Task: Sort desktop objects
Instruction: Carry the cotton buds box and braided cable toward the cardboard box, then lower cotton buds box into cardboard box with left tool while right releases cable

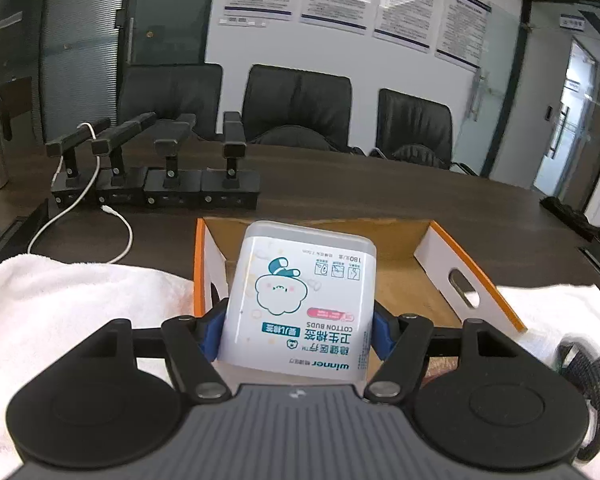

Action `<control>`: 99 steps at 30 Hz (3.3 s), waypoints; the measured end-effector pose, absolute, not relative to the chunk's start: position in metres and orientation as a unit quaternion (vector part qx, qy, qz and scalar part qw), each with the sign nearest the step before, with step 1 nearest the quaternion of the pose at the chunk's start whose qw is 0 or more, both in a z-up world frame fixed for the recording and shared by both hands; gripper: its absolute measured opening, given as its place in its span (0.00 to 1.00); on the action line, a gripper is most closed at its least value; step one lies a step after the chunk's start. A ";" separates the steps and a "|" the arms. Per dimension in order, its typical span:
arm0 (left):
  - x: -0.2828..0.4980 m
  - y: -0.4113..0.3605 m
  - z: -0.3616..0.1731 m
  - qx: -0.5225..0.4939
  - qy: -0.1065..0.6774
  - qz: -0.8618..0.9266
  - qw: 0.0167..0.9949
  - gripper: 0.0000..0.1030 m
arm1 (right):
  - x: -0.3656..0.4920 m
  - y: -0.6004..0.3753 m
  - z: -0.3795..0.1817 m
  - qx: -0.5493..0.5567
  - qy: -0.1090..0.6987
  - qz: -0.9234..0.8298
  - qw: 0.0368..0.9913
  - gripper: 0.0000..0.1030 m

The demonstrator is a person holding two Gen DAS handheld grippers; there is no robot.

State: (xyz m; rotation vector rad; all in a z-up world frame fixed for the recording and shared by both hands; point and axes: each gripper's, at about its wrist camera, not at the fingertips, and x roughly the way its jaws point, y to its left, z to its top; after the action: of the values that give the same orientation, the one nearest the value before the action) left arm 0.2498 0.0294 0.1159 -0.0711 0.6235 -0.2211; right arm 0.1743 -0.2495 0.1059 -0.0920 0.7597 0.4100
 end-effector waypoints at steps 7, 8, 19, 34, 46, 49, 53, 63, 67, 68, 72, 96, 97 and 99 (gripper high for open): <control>0.252 0.029 0.102 -0.040 0.320 -0.111 0.940 0.67 | 0.133 -0.246 0.075 -0.100 0.386 0.218 0.891 0.28; 0.251 0.029 0.102 -0.037 0.320 -0.113 0.940 0.67 | 0.127 -0.246 0.075 -0.105 0.380 0.209 0.895 0.28; 0.200 0.034 0.106 -0.037 0.298 -0.133 0.945 0.67 | 0.077 -0.260 0.105 -0.028 0.307 0.225 0.924 0.38; 0.086 0.025 0.059 -0.004 0.335 -0.169 0.927 0.67 | 0.112 -0.186 0.044 -0.045 0.360 0.242 0.900 0.18; 0.089 -0.005 0.117 0.022 0.234 -0.168 0.957 0.66 | 0.089 -0.217 0.153 -0.040 0.202 0.214 0.955 0.09; 0.138 -0.012 0.137 0.023 0.239 -0.144 0.960 0.66 | 0.129 -0.218 0.185 -0.059 0.189 0.198 0.960 0.09; 0.222 -0.022 0.135 0.033 0.276 -0.080 0.957 0.66 | 0.221 -0.210 0.190 -0.073 0.245 0.179 0.950 0.09; 0.382 -0.012 0.059 0.018 0.435 -0.003 0.900 0.66 | 0.400 -0.197 0.090 -0.069 0.432 0.132 0.889 0.09; 0.399 -0.012 0.042 0.072 0.434 -0.002 0.898 0.68 | 0.421 -0.201 0.062 -0.037 0.462 0.132 0.876 0.16; 0.399 -0.012 0.040 0.082 0.429 -0.001 0.900 0.73 | 0.421 -0.203 0.057 -0.025 0.463 0.134 0.876 0.22; 0.400 -0.007 0.039 0.074 0.423 -0.014 0.903 0.78 | 0.415 -0.212 0.042 0.020 0.472 0.120 0.873 0.41; 0.339 0.002 0.126 0.034 0.429 -0.021 0.902 1.00 | 0.344 -0.228 0.139 -0.004 0.430 0.087 0.898 0.73; 0.332 0.004 0.129 0.033 0.430 -0.022 0.902 1.00 | 0.337 -0.230 0.141 -0.005 0.429 0.086 0.899 0.73; 0.317 0.007 0.133 0.030 0.427 -0.023 0.903 1.00 | 0.322 -0.232 0.144 -0.006 0.425 0.084 0.901 0.73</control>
State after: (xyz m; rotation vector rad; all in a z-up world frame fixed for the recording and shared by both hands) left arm 0.3170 0.0069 0.1335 0.0615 0.8833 -0.0466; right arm 0.3219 -0.2324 0.1436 -0.0120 0.8795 0.1734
